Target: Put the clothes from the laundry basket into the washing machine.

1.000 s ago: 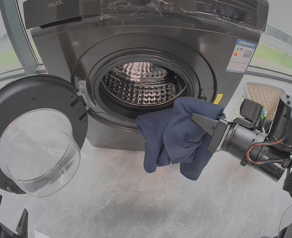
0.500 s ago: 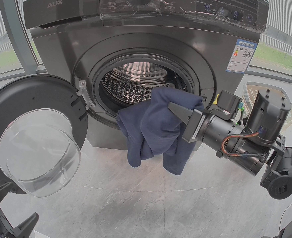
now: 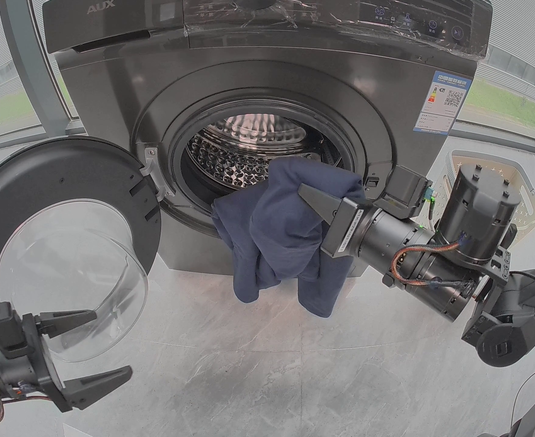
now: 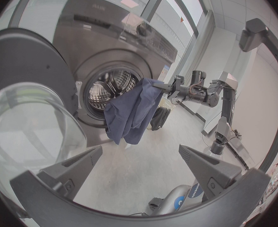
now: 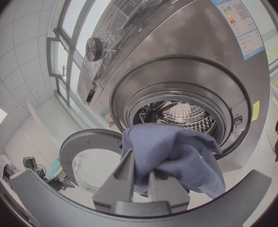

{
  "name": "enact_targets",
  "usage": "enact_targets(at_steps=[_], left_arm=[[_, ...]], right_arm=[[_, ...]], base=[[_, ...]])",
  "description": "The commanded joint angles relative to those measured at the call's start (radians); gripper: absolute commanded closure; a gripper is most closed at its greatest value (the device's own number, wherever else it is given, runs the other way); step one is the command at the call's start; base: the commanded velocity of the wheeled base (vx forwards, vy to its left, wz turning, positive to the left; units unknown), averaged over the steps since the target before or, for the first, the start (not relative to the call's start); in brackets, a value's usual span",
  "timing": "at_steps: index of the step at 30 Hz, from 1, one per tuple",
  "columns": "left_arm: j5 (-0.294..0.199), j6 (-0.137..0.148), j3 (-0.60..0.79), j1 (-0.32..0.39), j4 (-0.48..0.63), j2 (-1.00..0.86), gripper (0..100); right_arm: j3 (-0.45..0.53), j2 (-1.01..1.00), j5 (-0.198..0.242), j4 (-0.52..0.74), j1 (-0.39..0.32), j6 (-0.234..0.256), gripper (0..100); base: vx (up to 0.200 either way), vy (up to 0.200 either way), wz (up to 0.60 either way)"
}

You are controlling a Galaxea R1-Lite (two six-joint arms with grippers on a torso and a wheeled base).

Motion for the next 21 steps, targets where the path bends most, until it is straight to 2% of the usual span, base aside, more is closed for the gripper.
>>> enact_targets(at_steps=[1,7,8,12,13,17,21], left_arm=[[0.032,0.000,-0.062,-0.111,-0.121,0.351,0],[0.073,-0.007,-0.097,-0.168,-0.188,0.482,0],[0.093,-0.016,-0.115,-0.186,-0.211,0.528,0],[0.118,-0.033,-0.147,-0.217,-0.239,0.586,0],[0.134,-0.048,-0.167,-0.228,-0.247,0.623,0],[0.153,-0.072,-0.215,-0.249,-0.247,0.687,0],[0.190,-0.077,-0.252,-0.263,-0.268,0.761,0]], right_arm=[[0.028,-0.038,-0.004,-0.006,0.003,-0.001,100],[0.028,-0.061,-0.002,-0.003,0.004,-0.001,100],[0.030,-0.063,-0.004,-0.004,0.012,-0.001,100],[0.028,-0.061,-0.004,-0.004,0.017,-0.001,100],[0.028,-0.063,-0.004,-0.004,0.017,-0.001,100],[0.030,-0.066,-0.004,-0.004,0.018,0.000,100],[0.045,-0.072,-0.006,-0.006,0.028,0.000,100]], base=[[0.000,0.000,0.00],[0.000,0.000,0.00],[0.000,0.000,0.00],[0.000,0.000,0.00],[0.000,0.000,0.00],[0.000,0.000,0.00],[0.000,0.000,0.00]])
